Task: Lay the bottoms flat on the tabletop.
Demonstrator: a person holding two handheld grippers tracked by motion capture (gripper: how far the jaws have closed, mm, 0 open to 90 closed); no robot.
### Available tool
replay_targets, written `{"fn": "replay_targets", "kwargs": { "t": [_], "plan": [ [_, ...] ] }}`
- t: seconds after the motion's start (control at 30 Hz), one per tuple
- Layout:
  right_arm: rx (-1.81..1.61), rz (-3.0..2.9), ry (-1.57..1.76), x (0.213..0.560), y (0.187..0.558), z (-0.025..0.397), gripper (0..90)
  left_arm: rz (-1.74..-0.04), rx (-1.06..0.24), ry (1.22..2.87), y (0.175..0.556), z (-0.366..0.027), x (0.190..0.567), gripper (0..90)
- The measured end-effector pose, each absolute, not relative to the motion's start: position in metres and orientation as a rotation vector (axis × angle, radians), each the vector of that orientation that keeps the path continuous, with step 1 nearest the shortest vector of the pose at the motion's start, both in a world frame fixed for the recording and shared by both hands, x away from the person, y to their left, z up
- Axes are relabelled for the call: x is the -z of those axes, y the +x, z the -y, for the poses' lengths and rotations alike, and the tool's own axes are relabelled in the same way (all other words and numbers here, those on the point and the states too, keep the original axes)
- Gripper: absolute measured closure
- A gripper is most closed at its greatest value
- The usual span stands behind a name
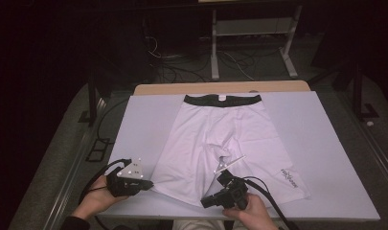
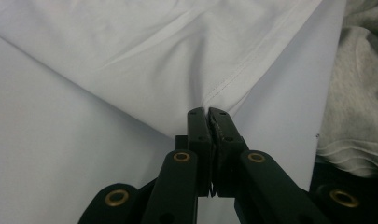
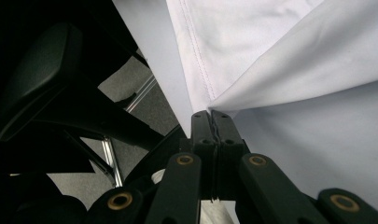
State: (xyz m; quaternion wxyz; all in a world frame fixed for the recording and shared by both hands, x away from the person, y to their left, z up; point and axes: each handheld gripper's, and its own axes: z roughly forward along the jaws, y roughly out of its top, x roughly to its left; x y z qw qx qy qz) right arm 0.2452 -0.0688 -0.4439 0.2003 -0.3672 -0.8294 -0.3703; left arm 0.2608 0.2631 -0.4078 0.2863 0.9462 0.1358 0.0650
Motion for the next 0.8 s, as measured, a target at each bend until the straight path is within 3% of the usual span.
{"fn": "replay_targets", "kwargs": {
  "t": [0.4,0.5,0.63,0.8],
  "plan": [
    [1.011,2.325,-0.973,0.444,0.24,0.067,88.0,-0.326,-0.125,2.561,0.258,-0.261,0.407,86.1],
    [1.011,2.309,-0.973,0.443,0.241,0.069,86.1,-0.372,-0.103,2.539,0.26,-0.262,0.406,74.2],
    [1.051,2.274,-0.966,0.437,0.242,0.076,77.1,-0.431,-0.09,2.482,0.262,-0.263,0.4,55.4],
    [1.142,2.317,-0.999,0.424,0.245,0.095,66.8,-0.468,-0.053,2.394,0.269,-0.261,0.392,42.1]
  ]
}}
